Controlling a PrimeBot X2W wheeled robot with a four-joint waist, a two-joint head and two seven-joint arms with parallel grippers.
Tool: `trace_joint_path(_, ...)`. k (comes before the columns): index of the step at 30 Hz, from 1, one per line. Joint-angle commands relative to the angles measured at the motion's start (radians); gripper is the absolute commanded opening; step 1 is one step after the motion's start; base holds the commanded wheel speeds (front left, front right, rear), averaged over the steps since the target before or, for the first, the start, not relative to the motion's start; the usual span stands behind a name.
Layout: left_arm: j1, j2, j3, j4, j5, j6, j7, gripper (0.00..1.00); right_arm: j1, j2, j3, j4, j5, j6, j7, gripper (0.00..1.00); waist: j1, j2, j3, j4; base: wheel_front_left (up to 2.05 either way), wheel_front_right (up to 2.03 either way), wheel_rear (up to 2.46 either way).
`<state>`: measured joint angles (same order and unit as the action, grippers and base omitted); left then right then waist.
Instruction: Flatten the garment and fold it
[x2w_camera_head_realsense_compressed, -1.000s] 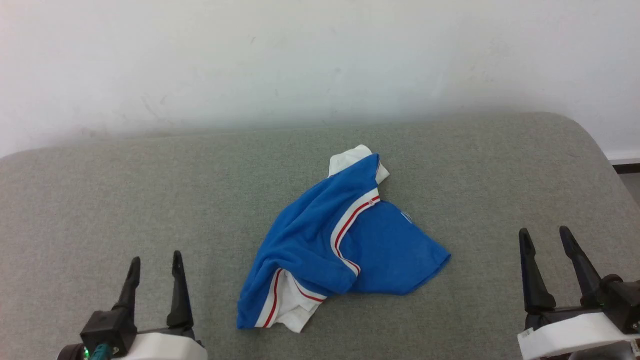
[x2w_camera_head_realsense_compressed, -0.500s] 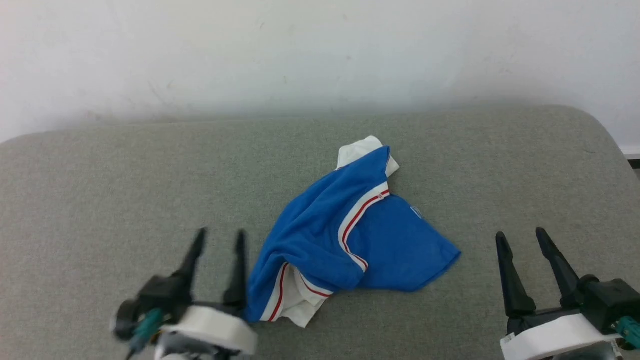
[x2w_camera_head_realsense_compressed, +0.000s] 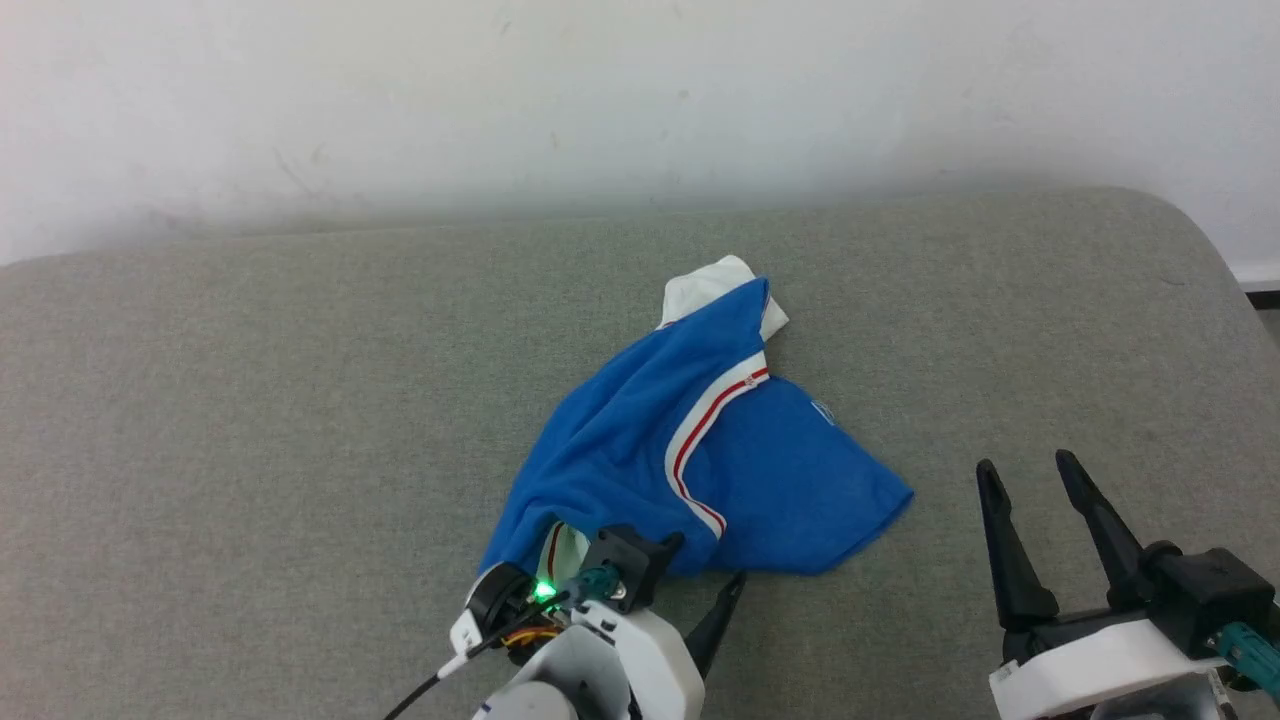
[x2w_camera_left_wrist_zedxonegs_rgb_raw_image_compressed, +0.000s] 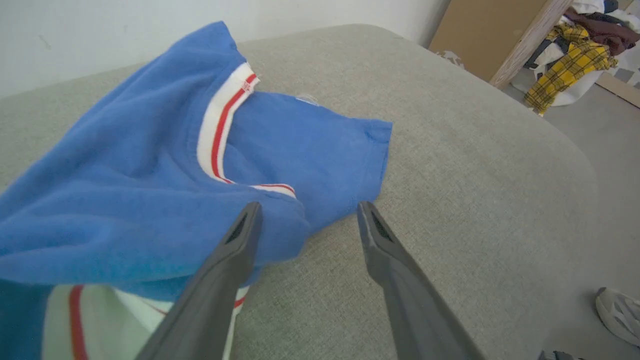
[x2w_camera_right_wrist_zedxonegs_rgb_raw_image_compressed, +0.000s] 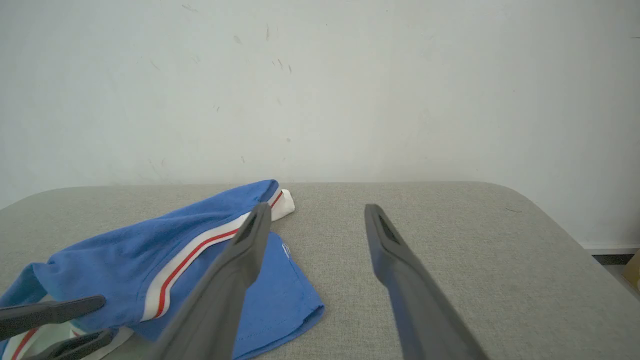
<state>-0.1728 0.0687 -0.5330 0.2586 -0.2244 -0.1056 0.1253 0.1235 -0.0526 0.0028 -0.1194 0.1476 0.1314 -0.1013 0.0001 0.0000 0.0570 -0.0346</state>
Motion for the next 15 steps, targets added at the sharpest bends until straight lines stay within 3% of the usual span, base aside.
trace_joint_path(1, -0.029, 0.008, -0.009, 0.009, 0.012, -0.006, 0.013, 1.0, -0.008, 0.002, -0.002, 0.003, 0.0, -0.001, -0.003, 1.0, -0.0001, 0.0, 0.004, -0.006, 0.0, 0.0, 0.0)
trace_joint_path(5, -0.086, 0.047, -0.041, 0.045, 0.074, 0.0, 0.052, 1.0, -0.012, 0.002, -0.003, 0.009, 0.006, -0.001, -0.008, 1.0, -0.0001, 0.0, 0.011, -0.015, 0.0, 0.0, 0.0)
trace_joint_path(6, -0.097, 0.057, -0.049, 0.057, 0.089, 0.001, 0.065, 0.92, -0.014, 0.002, -0.002, 0.011, 0.008, -0.001, -0.009, 1.0, -0.0001, 0.0, 0.012, -0.018, 0.0, 0.0, 0.0)
trace_joint_path(8, -0.118, 0.07, -0.058, 0.074, 0.109, 0.002, 0.077, 0.0, -0.018, 0.002, 0.0, 0.014, 0.01, -0.001, -0.012, 1.0, -0.0001, 0.0, 0.015, -0.021, 0.0, 0.0, 0.0)
trace_joint_path(15, -0.169, 0.111, -0.029, 0.059, 0.114, 0.021, 0.049, 0.0, -0.022, 0.002, -0.007, 0.02, 0.017, -0.001, -0.022, 1.0, -0.0001, 0.0, 0.019, -0.022, 0.0, 0.0, 0.0)
